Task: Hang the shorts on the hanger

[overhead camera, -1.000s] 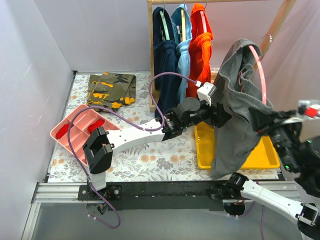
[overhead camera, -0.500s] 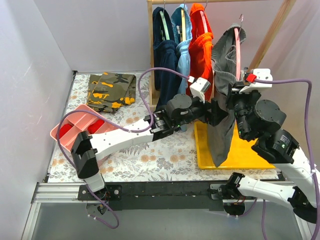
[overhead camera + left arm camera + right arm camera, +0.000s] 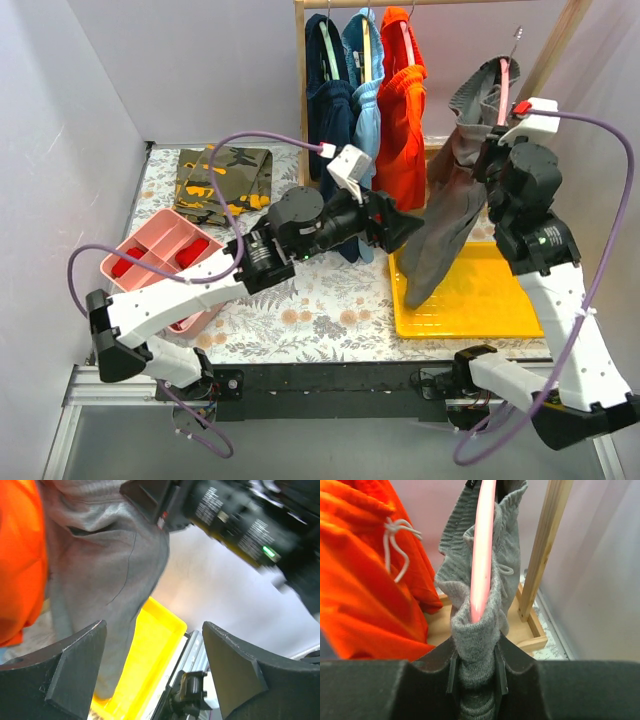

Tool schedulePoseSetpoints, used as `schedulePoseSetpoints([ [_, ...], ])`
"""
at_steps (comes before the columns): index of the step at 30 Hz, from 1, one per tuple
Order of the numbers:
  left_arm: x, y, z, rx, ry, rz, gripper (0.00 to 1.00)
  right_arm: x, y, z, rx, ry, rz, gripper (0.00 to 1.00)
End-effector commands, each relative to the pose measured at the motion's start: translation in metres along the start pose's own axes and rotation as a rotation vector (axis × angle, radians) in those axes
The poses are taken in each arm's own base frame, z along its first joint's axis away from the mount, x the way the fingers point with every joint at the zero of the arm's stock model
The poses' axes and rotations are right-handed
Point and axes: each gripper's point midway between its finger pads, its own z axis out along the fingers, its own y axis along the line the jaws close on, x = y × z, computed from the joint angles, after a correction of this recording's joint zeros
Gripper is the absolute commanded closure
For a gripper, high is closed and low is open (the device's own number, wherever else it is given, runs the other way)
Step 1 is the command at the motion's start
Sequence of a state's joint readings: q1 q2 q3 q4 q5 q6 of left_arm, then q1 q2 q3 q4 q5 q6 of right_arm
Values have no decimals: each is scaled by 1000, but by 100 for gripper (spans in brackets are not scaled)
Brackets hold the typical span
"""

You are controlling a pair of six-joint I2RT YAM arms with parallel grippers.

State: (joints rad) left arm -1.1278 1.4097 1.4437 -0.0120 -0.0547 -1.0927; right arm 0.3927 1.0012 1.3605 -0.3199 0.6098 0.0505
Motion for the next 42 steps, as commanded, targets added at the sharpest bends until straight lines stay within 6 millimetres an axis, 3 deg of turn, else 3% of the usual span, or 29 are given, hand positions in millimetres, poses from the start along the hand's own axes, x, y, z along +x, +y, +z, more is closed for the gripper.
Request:
schedulePoseSetpoints([
  [1,-23,4,-37,-49,-42,48,23,-70,7,6,-199,-174,179,99],
  [6,-35,10,-59,-93,-62,82,21,-88,-2,9,-222,-222,193,99],
  [13,-46,15,-80,-123,-81,113,20,-101,15,3,-329,-232,211,99],
  [18,-43,17,-82,-129,-69,128,19,-106,21,-9,-373,-227,222,99],
  [24,-42,21,-82,-141,-67,140,18,-128,27,-14,-418,-270,191,99],
  [36,-20,36,-84,-184,-30,131,18,-139,43,23,-455,-260,160,99],
  [42,-10,47,-89,-219,-12,130,18,-132,47,51,-443,-237,155,99],
])
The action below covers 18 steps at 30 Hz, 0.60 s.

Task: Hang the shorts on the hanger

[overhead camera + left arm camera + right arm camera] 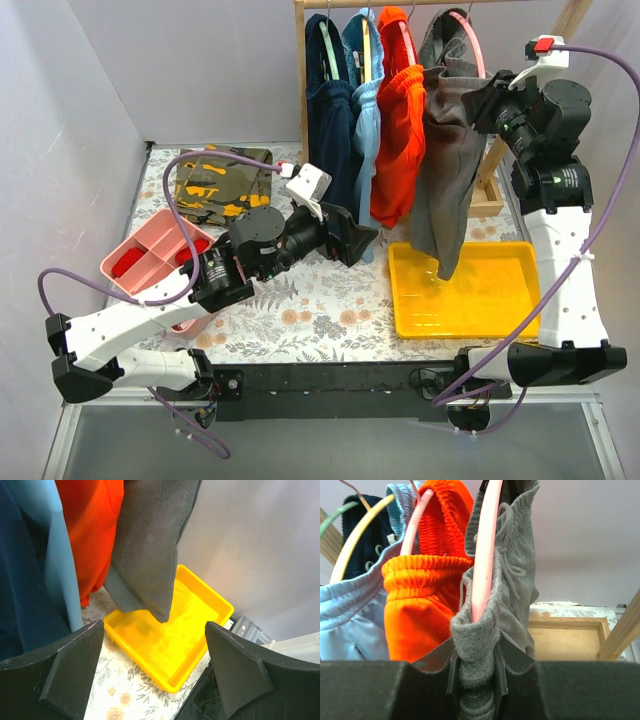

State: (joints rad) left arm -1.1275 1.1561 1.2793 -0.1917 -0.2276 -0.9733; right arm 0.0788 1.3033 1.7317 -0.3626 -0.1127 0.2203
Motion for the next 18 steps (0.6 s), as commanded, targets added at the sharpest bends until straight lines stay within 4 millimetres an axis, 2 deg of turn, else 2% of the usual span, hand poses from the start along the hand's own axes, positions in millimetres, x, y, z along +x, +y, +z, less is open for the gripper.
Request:
schedulePoseSetpoints([
  [1,-4,9,-13,-30,-23,-5,18,-76,17,-7,-55,-249,-75,99],
  [8,14,23,-16,-75,11,-10,18,-56,14,6,-63,-210,-70,99],
  [12,27,32,-18,-100,37,-14,17,-39,10,1,-51,-182,-47,99],
  [15,34,38,-19,-116,49,-24,17,-34,10,-5,-45,-173,-33,99],
  [18,44,43,-19,-131,70,-36,17,-28,10,-13,-40,-151,-15,84],
])
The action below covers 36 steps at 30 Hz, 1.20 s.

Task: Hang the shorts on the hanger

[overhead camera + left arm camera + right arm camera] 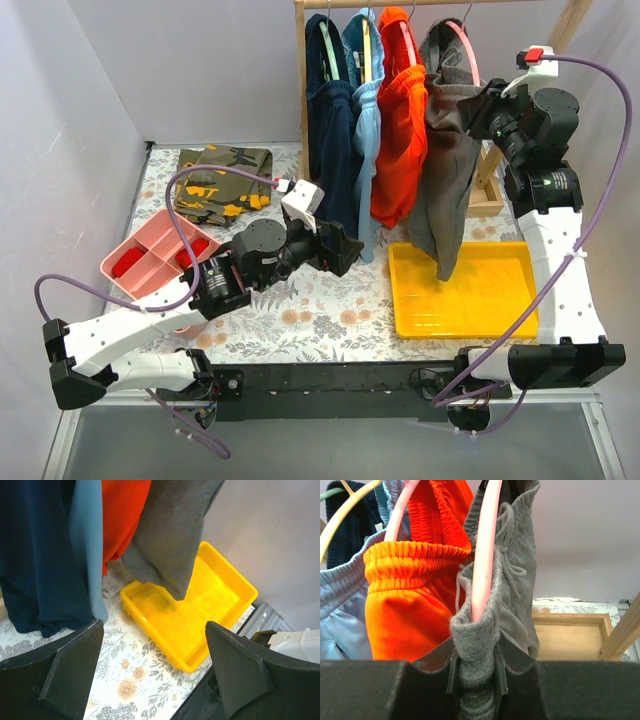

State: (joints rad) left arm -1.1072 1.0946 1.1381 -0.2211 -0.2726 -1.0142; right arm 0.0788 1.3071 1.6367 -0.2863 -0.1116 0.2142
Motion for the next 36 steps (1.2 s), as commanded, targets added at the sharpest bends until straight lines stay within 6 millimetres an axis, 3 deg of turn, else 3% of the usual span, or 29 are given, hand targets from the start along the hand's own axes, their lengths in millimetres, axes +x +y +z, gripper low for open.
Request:
schedulePoseSetpoints([
  [1,4,13,-6,-38,0,-26,17,-52,19,-30,-45,-168,-10,69],
  [4,16,19,-5,-49,24,-44,17,-49,20,-41,-35,-142,6,49],
  [7,26,24,-4,-60,45,-68,17,-44,18,-56,-6,-110,27,35],
  [12,39,32,-7,-80,84,-112,15,-37,29,-91,-21,-49,55,28],
  [15,53,42,-9,-111,127,-131,13,-14,42,-117,-77,35,70,24],
  [16,56,44,-11,-119,133,-147,13,-2,46,-123,-102,68,84,15],
  [18,66,50,-15,-134,157,-163,13,15,65,-145,-206,95,105,9],
  [19,76,55,-18,-150,173,-178,12,52,64,-143,-218,172,160,4],
  [20,81,58,-20,-157,179,-188,12,65,67,-145,-249,178,176,3],
  [21,87,62,-22,-171,188,-196,11,73,76,-161,-295,163,184,3],
  [22,103,69,-25,-193,215,-203,11,114,69,-157,-283,241,225,1],
  [25,122,78,-30,-222,237,-254,9,152,74,-170,-318,284,267,1],
  [26,136,84,-33,-241,260,-273,8,182,73,-171,-316,346,293,1],
  [28,148,89,-35,-259,273,-290,3,202,74,-175,-323,362,302,2],
  [29,160,95,-38,-282,290,-298,2,227,77,-178,-335,415,313,1],
  [31,167,99,-40,-298,290,-325,2,238,78,-181,-327,407,313,1],
  [32,169,101,-40,-306,287,-334,2,259,82,-184,-343,451,315,1],
  [35,185,107,-43,-325,292,-362,2,284,93,-188,-383,494,313,1],
  [36,191,110,-44,-332,294,-366,2,301,89,-187,-355,525,306,1],
])
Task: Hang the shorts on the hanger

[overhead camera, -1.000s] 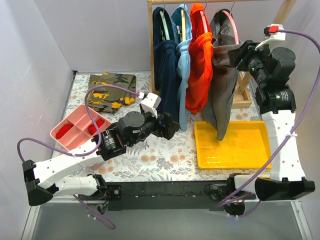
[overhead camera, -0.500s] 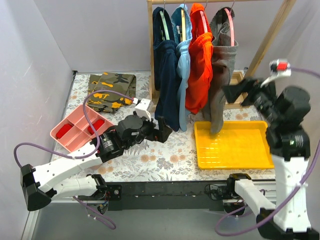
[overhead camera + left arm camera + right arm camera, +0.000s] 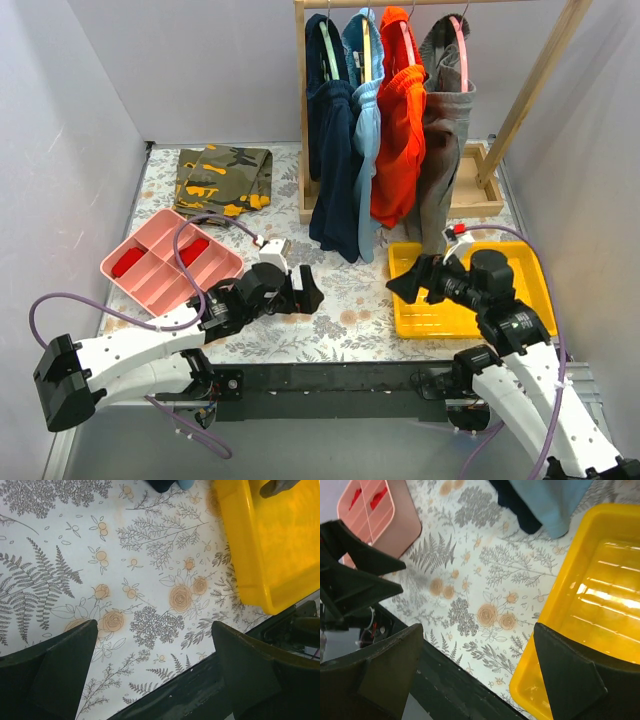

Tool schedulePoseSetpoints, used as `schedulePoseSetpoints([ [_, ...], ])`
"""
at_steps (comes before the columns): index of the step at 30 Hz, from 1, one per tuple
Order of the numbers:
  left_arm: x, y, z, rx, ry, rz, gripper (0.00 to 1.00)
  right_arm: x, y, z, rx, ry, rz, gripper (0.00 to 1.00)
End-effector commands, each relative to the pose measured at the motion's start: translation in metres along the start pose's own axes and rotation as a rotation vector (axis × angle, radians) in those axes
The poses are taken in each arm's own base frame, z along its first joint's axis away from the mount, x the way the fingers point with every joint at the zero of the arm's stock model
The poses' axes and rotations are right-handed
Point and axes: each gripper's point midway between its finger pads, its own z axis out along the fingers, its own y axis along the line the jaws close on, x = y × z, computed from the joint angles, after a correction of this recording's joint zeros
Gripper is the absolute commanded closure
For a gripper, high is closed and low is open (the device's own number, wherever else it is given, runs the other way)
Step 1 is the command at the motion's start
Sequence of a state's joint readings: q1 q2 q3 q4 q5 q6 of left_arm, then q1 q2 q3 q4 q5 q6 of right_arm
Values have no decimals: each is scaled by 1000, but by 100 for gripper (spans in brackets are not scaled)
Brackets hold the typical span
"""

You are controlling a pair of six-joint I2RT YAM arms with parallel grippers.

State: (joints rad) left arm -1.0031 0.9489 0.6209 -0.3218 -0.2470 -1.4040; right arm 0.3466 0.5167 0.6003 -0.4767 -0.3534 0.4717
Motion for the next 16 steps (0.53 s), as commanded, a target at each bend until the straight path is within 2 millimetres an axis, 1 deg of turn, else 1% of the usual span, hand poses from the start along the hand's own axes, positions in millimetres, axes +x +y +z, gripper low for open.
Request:
schedulePoseSetpoints([
  [1,-2,6,0,2,-53,-98,2,3,6,18,-36,-51,-33,2],
  [2,0,9,0,-5,-57,-109,2,11,11,21,-58,-30,-47,1],
  [3,1,12,1,-13,-66,-117,2,15,8,25,-45,-27,-48,1],
  [5,-1,16,0,-24,-86,-154,2,14,14,28,-64,-40,-71,1],
  [9,1,28,0,-77,-100,-158,2,10,6,34,-20,-37,-108,1],
  [16,-17,18,-7,-31,-159,-154,2,1,4,35,2,-66,-133,1],
])
